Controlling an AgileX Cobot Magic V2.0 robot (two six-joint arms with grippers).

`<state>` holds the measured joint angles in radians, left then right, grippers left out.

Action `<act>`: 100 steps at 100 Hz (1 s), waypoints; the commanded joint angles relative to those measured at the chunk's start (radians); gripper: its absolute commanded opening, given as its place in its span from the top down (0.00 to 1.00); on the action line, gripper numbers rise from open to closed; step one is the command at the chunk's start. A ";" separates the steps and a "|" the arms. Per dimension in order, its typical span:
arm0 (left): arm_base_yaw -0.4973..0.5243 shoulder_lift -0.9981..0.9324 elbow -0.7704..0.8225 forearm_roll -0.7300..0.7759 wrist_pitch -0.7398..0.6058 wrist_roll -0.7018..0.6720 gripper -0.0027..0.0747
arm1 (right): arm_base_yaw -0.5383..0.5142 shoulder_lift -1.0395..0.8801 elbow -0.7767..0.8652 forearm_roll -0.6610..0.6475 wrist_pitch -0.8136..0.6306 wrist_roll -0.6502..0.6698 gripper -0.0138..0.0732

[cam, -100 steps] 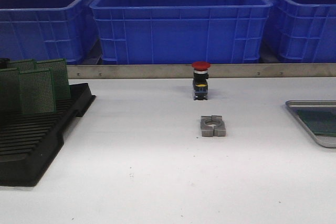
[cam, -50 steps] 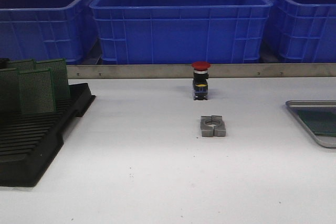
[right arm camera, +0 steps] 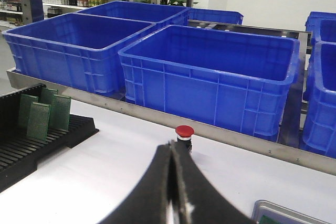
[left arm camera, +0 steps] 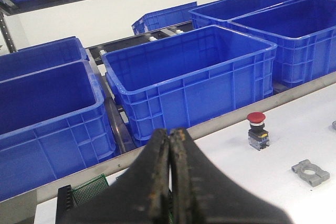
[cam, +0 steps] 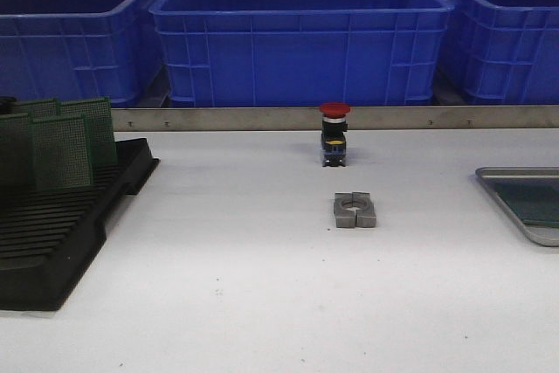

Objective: Place circuit board on tray

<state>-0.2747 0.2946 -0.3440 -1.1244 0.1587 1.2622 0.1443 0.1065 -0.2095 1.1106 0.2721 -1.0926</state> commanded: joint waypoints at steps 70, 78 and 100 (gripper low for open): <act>0.241 -0.326 0.370 1.005 -0.019 -1.186 0.99 | 0.002 0.010 -0.026 0.016 -0.028 -0.012 0.91; 0.244 -0.329 0.370 1.051 -0.021 -1.230 0.99 | 0.002 0.008 -0.026 0.016 -0.023 -0.012 0.91; 0.244 -0.329 0.368 1.047 -0.023 -1.239 0.99 | 0.002 0.008 -0.026 0.016 -0.020 -0.012 0.91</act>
<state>-0.0344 -0.0067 0.0047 -0.0758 0.2086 0.0399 0.1443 0.1060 -0.2090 1.1106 0.2768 -1.0926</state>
